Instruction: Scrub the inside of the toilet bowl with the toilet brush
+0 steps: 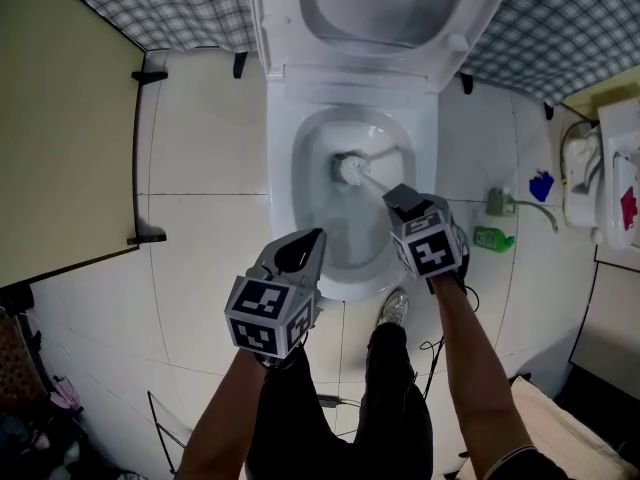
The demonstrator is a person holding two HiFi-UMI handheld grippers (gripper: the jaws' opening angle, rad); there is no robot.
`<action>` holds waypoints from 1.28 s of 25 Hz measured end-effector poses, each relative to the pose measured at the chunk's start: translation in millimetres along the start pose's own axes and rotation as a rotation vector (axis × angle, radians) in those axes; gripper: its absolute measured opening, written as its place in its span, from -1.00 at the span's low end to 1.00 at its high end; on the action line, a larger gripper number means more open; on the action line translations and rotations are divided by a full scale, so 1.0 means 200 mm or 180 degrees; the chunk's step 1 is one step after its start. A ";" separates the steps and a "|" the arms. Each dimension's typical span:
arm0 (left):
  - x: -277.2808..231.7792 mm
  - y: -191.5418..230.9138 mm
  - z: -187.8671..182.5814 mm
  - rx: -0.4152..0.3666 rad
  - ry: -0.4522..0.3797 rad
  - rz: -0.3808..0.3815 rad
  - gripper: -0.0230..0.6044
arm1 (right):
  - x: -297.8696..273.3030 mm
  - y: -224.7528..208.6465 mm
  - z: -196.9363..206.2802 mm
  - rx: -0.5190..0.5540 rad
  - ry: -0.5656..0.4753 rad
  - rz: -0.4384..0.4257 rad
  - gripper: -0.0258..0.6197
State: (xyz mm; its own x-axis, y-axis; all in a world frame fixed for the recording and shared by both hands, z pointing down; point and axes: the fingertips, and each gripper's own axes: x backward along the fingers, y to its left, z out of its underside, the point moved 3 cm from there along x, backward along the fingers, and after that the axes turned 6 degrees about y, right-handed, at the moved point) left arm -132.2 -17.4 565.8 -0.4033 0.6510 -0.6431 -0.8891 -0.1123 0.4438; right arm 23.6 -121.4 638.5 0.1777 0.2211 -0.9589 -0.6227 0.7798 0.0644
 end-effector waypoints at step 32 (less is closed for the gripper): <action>-0.04 0.00 -0.05 0.0038 -0.0059 0.0003 -0.90 | 0.28 -0.18 -0.38 0.0349 -0.0727 0.0212 -0.37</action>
State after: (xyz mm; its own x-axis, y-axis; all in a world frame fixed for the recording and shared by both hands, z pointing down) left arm -130.1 -29.9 565.2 -0.4000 0.6648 -0.6309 -0.8859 -0.1041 0.4520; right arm -1.9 -182.3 560.7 0.3144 0.3909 -0.8651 -0.5546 0.8152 0.1668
